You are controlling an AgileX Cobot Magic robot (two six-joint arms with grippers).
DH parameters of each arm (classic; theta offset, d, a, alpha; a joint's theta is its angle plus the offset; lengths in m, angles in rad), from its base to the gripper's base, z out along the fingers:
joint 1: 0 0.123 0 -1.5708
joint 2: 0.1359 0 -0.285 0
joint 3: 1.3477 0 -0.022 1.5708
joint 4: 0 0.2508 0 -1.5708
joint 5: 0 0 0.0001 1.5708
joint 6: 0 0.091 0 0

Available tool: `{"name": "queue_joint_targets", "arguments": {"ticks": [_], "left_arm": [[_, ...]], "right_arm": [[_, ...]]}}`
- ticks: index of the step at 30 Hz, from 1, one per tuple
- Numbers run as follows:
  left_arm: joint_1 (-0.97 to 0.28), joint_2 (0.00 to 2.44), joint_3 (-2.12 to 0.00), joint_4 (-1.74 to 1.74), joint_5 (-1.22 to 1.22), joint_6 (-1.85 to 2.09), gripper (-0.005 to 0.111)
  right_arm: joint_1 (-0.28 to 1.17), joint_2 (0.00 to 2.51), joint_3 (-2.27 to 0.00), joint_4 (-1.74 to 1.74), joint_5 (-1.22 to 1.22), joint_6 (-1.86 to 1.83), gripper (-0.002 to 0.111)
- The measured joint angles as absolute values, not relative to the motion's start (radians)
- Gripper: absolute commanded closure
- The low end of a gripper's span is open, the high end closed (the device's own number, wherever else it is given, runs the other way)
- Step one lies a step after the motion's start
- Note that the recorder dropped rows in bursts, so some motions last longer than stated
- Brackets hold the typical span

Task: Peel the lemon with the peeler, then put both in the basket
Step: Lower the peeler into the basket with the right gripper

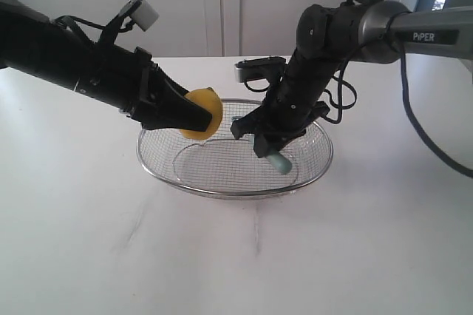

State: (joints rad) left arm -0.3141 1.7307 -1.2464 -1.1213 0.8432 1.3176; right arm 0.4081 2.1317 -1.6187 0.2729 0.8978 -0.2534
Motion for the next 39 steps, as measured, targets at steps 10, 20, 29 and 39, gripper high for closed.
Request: {"name": "queue_joint_targets", "arguments": {"ticks": [10, 20, 29, 39], "left_arm": [[-0.314, 1.731, -1.246, -1.121, 0.843, 1.318, 0.107], [-0.314, 1.731, -1.246, -1.121, 0.843, 1.318, 0.107], [-0.314, 1.731, -1.246, -1.121, 0.843, 1.318, 0.107], [-0.314, 1.731, -1.246, -1.121, 0.841, 1.318, 0.107]], "right_arm": [[0.408, 2.164, -1.619, 0.273, 0.895, -0.253, 0.084], [0.408, 2.164, -1.619, 0.273, 0.891, -0.253, 0.049], [0.408, 2.164, -1.619, 0.272, 0.887, -0.253, 0.049], [0.408, 2.130, -1.619, 0.272, 0.887, -0.253, 0.052]]}}
